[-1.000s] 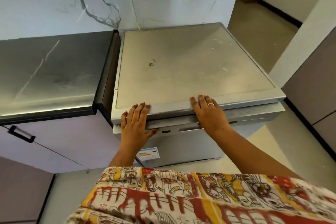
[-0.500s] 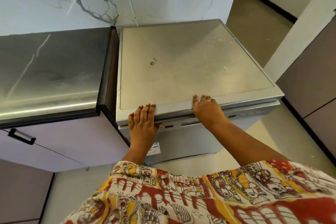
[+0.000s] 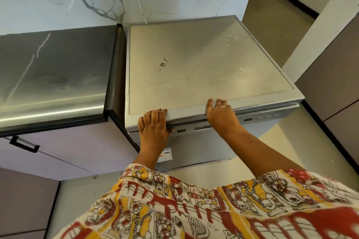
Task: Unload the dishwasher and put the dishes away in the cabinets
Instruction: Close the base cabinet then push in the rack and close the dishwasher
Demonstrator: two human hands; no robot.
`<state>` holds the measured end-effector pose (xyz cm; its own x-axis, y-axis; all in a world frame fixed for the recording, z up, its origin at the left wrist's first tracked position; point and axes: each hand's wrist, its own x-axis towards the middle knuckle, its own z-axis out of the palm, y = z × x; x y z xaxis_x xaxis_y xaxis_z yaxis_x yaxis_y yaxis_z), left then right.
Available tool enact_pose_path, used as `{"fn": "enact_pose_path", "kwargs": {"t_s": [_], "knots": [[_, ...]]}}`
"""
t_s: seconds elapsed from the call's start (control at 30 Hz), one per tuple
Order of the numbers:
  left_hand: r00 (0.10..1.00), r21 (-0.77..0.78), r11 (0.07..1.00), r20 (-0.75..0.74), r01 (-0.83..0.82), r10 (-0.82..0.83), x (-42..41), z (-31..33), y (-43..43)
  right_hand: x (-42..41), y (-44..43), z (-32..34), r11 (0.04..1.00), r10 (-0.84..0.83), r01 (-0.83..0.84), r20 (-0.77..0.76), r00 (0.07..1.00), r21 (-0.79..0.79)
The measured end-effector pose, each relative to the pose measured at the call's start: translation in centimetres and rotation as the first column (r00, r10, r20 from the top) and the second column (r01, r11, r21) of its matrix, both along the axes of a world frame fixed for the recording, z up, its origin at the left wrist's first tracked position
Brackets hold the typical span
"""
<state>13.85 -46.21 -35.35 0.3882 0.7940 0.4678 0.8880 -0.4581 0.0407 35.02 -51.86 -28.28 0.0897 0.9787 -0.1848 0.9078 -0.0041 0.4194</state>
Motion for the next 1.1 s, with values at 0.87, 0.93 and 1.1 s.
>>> {"fn": "enact_pose_path", "kwargs": {"t_s": [0.87, 0.93, 1.1], "knots": [[0.986, -0.284, 0.953, -0.156, -0.104, 0.061, 1.7, 4.0, -1.3, -1.2, 1.2, 0.0, 0.980, -0.201, 0.198, -0.103, 0.974, -0.033], [0.980, -0.310, 0.947, -0.196, -0.082, 0.021, 1.2, 4.9, -1.3, -1.3, 1.7, 1.0, 0.959, -0.281, 0.268, -0.180, 0.943, -0.094], [0.961, -0.492, 0.870, -0.252, -0.026, -0.113, -0.5, 7.6, -1.1, -1.2, 1.6, 3.9, 0.943, -0.323, 0.270, -0.334, 0.885, -0.197]]}}
